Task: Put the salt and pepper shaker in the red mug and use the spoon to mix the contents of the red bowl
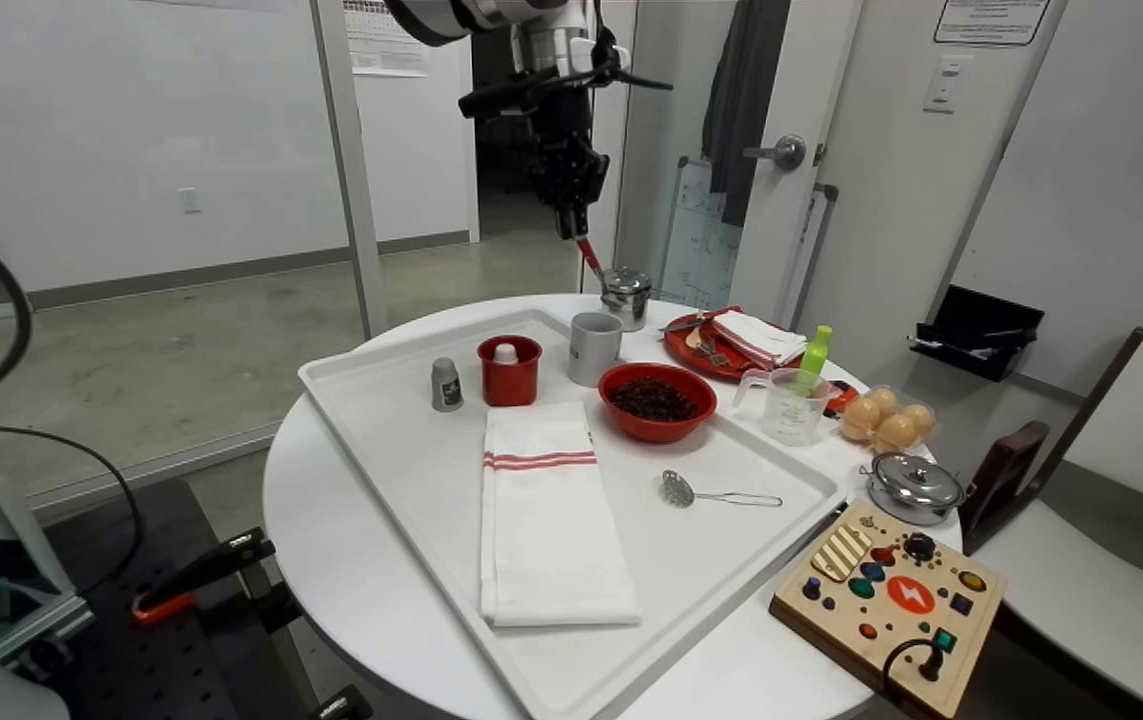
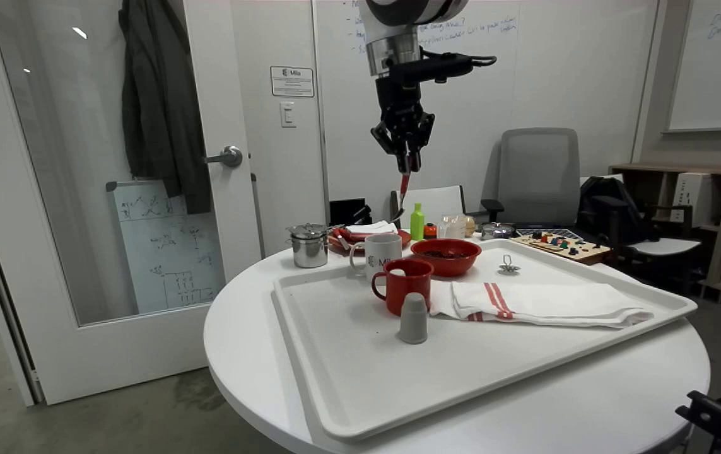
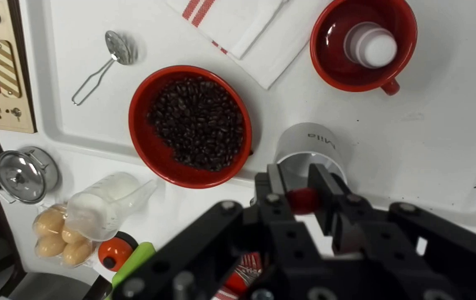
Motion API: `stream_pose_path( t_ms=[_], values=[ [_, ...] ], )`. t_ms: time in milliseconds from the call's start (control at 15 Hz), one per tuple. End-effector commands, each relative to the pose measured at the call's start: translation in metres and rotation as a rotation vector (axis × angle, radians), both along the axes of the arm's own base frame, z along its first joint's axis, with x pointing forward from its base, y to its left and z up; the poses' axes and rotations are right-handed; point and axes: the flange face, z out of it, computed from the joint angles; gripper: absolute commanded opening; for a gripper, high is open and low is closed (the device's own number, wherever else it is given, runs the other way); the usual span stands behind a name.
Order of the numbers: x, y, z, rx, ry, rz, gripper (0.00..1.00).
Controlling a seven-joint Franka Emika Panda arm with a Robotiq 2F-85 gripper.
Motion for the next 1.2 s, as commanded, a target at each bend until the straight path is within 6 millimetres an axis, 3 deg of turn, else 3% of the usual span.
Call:
stream_pose_path(
  t_ms=[0, 733, 1067, 1133],
  values=[
    [0.010, 0.008, -0.017, -0.004, 0.050, 0.016, 0.11],
    [0.023, 0.027, -0.085, 0.028, 0.118, 0.063, 0.11],
    [0.036, 0.024, -0.103, 0.029, 0.129, 0.044, 0.12],
    [0.038, 0.023, -0.105, 0.027, 0.129, 0.038, 0.46]
  ],
)
